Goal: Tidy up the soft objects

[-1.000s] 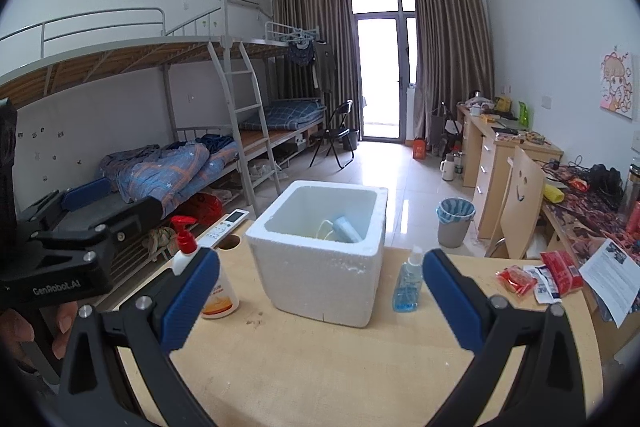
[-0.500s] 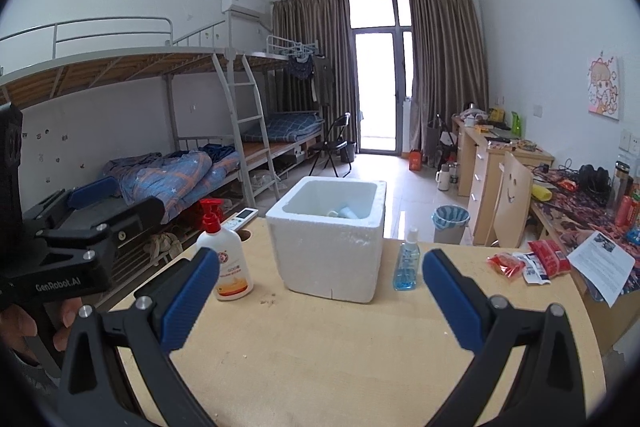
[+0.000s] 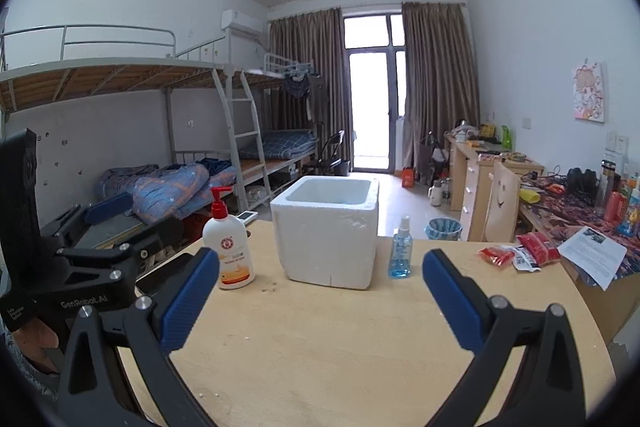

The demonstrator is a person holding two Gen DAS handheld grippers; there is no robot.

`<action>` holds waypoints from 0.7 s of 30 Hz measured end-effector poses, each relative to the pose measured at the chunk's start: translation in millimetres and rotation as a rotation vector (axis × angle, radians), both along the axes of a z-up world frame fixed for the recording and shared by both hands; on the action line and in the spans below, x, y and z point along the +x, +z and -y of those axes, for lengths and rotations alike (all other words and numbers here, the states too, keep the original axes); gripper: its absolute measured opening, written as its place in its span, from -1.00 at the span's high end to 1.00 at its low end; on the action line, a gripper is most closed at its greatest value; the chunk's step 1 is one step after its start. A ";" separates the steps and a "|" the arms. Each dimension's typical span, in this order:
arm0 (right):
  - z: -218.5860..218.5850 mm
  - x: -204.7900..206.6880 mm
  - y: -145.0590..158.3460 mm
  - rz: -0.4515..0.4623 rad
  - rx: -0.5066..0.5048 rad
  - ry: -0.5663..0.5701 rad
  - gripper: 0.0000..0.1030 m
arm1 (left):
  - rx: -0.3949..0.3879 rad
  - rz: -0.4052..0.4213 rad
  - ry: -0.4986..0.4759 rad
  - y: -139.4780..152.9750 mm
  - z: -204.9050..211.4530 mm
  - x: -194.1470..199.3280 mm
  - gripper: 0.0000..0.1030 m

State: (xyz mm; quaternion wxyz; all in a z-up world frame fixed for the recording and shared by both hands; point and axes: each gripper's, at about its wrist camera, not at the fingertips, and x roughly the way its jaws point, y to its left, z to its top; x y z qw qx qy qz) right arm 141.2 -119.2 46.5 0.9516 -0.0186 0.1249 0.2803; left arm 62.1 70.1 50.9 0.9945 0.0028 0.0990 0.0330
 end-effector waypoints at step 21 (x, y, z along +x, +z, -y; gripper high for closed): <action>19.6 -50.0 -50.7 0.064 0.060 -0.080 -0.99 | 0.000 0.095 -0.021 -41.8 17.9 -62.0 -0.98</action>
